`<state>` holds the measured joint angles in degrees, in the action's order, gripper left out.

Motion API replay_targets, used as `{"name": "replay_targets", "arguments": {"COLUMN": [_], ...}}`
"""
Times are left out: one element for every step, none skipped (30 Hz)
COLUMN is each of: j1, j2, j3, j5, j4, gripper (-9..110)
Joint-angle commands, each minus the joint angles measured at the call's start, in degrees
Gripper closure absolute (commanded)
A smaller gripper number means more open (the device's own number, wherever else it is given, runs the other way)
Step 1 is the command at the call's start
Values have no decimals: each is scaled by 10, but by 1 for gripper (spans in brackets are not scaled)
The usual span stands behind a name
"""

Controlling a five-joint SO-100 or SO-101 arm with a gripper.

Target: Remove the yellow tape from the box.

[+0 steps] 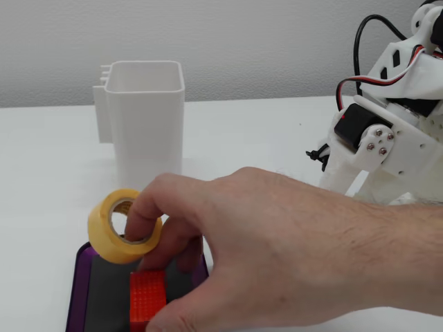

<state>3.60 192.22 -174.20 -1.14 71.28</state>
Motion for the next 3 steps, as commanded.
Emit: {"name": "replay_targets", "arguments": {"j1": [-4,-4,-4], "j2": [49,49,49], "j3": [-3,-3,-3], "j5": [5,5,5], "j4": [-3,-3,-3], "gripper": [102,102,102]}}
